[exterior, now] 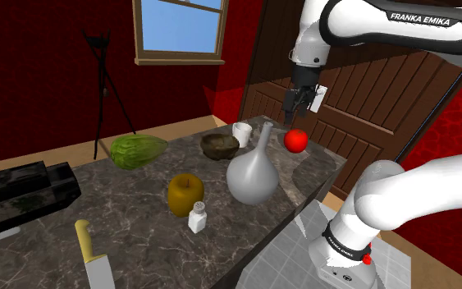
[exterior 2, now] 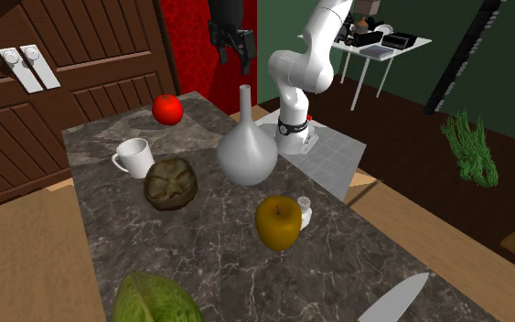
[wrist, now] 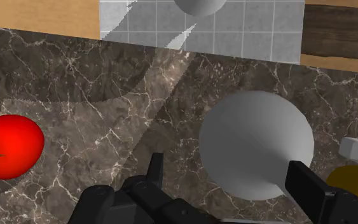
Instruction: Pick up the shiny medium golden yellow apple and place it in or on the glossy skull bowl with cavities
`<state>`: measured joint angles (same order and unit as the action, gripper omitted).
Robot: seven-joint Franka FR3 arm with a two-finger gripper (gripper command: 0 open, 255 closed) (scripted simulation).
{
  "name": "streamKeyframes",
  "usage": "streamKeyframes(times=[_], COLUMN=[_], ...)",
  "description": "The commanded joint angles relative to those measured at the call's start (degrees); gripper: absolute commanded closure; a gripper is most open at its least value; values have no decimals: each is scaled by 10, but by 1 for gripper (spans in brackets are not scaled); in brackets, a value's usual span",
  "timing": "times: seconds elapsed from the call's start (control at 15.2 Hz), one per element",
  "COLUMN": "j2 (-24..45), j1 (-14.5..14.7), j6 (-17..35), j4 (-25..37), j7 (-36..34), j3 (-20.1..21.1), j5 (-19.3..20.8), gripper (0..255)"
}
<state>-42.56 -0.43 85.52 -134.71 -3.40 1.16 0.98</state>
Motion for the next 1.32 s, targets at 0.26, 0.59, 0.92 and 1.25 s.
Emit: streamKeyframes(times=[0.26,0.59,0.92,1.25], j2=[-20,-18,18,84], j1=[-9,-17,-32,-59], j6=[34,94,173,263], j4=[-44,-78,-86,-66], j7=[-129,-287,-441,-592], j3=[52,125,204,287], j5=[-64,-144,-214,-261], gripper=[0,0,0,0])
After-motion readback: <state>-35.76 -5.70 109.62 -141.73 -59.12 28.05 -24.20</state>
